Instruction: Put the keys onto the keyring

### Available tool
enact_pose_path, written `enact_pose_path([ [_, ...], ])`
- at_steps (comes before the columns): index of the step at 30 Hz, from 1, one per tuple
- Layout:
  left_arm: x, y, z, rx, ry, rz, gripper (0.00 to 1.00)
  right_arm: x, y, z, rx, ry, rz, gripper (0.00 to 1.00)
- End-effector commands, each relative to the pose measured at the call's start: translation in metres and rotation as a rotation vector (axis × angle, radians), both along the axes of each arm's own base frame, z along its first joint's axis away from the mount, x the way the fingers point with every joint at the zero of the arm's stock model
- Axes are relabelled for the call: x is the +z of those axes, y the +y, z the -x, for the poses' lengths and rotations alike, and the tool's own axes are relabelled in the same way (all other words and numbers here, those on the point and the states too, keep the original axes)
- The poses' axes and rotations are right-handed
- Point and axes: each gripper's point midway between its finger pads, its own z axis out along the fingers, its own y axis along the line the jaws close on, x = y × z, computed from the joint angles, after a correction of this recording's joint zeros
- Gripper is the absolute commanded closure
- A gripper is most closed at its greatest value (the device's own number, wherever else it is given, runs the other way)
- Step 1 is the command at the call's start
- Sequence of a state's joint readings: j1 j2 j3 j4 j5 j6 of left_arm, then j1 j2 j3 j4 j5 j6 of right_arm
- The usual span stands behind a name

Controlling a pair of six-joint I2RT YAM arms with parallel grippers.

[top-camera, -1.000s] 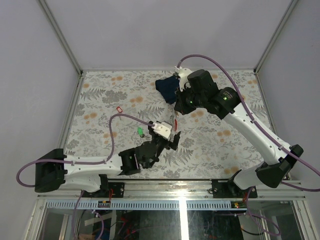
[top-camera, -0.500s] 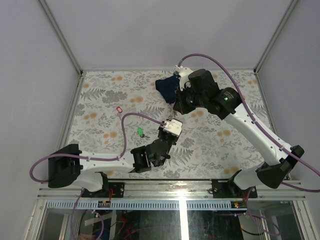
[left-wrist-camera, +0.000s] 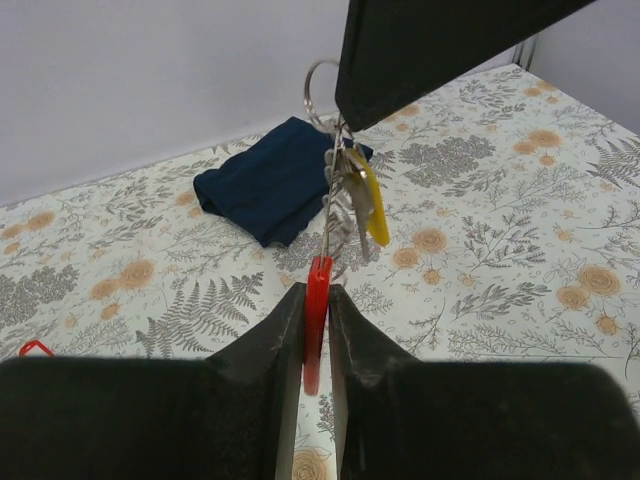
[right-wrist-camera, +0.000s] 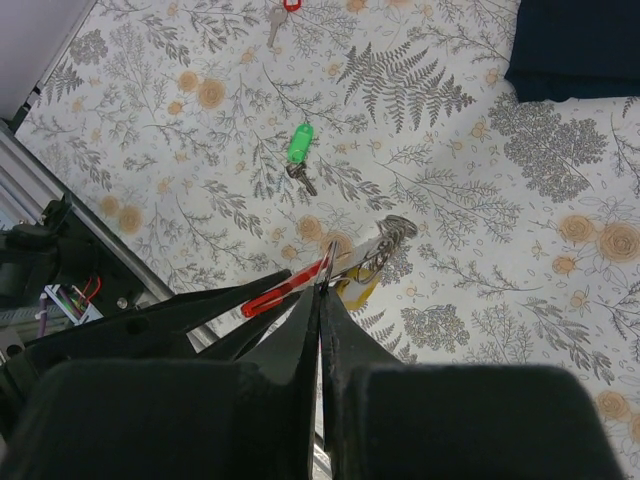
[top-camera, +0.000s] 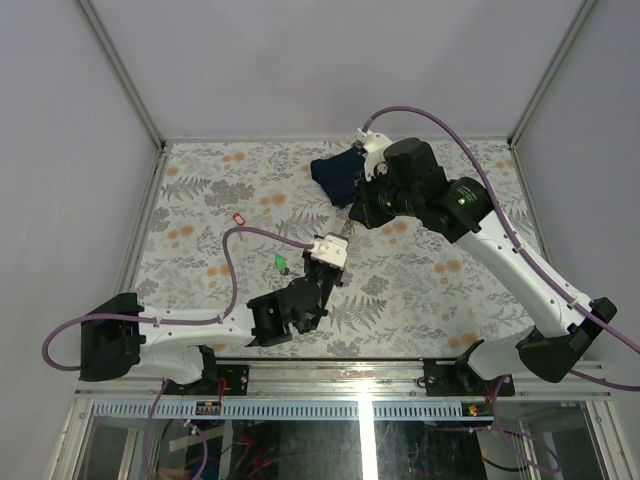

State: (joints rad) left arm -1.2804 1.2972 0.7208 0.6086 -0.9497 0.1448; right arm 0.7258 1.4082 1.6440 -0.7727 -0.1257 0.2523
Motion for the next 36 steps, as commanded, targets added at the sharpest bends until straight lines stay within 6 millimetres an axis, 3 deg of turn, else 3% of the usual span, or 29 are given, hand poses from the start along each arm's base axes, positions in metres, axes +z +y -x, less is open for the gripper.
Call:
enact_pose_path([
  [1,0.011,0.009,-0.003,0.025,-0.013,0.078,0.89,0.031,0.0,0.005,0.014,-0.067,-0.084,1.0],
  [10,0.008,0.014,-0.006,0.027,0.007,0.071,0.95,0.034,-0.003,0.01,0.028,-0.069,-0.087,1.0],
  [14,0.011,0.016,-0.006,0.024,0.006,0.071,1.0,0.025,-0.004,0.013,0.041,-0.054,-0.069,1.0],
  [26,0.024,0.017,0.009,-0.106,0.005,0.086,1.0,0.016,-0.011,0.025,0.155,-0.132,-0.024,1.0],
  [36,0.025,0.017,0.016,-0.157,0.027,0.083,1.0,0.029,-0.013,0.031,0.196,-0.25,-0.086,1.0],
])
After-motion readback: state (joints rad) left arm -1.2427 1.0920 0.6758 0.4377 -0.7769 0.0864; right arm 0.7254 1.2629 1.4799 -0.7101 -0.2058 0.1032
